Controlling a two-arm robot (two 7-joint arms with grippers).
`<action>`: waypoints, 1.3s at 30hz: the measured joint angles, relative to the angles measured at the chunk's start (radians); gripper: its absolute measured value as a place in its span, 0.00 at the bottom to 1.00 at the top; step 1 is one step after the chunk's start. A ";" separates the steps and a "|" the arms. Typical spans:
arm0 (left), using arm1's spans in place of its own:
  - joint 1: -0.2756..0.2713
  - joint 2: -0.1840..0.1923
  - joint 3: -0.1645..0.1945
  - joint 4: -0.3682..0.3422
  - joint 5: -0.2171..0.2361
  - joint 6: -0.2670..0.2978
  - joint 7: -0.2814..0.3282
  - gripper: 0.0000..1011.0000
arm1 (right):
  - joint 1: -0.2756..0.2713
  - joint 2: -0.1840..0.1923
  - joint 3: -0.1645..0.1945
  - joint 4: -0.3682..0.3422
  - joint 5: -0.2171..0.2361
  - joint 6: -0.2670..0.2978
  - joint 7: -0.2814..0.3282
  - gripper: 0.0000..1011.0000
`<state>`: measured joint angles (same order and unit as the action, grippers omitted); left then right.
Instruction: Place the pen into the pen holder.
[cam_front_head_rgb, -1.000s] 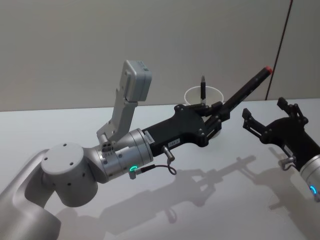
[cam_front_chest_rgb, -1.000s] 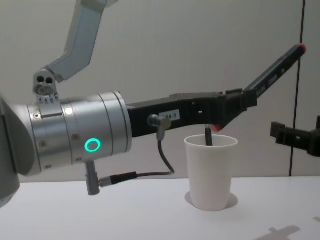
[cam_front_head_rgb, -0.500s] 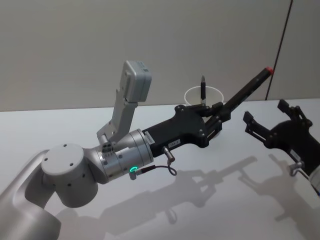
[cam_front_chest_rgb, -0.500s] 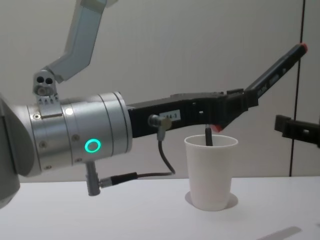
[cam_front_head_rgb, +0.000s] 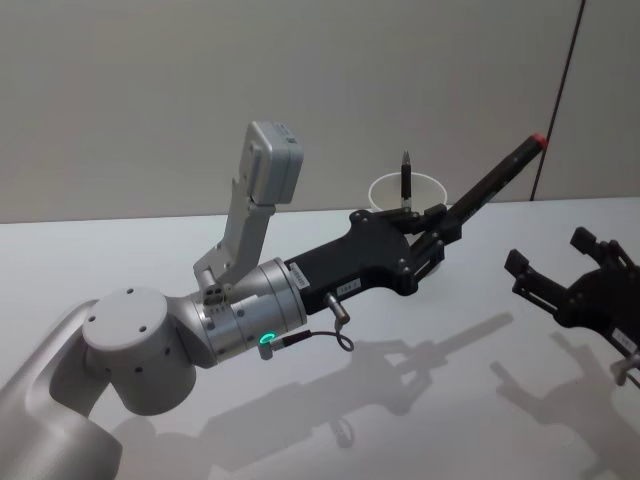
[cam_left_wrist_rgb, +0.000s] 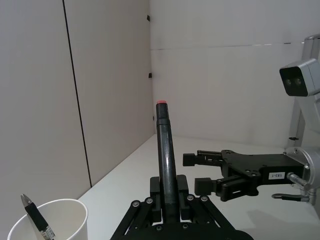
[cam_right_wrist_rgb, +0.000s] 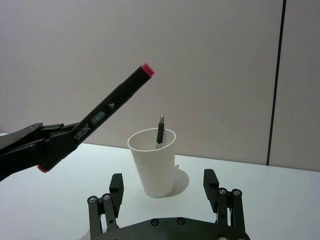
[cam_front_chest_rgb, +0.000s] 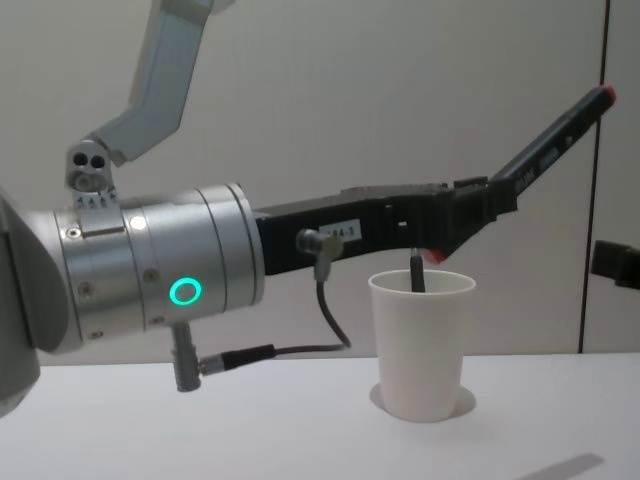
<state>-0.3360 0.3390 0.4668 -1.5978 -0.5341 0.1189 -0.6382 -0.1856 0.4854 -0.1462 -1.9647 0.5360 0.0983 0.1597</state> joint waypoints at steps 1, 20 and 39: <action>0.000 0.000 0.000 0.000 0.000 0.000 0.000 0.18 | -0.009 0.008 0.006 -0.007 0.020 0.003 0.007 0.99; 0.000 0.000 0.000 0.000 0.000 0.000 0.000 0.18 | -0.044 0.037 0.053 -0.052 0.312 0.050 0.066 0.99; 0.000 0.000 0.000 0.000 0.000 0.000 0.000 0.18 | 0.017 -0.032 0.044 -0.046 0.577 0.103 0.058 0.99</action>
<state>-0.3360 0.3390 0.4668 -1.5977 -0.5340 0.1189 -0.6381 -0.1684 0.4531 -0.1023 -2.0107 1.1134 0.2010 0.2173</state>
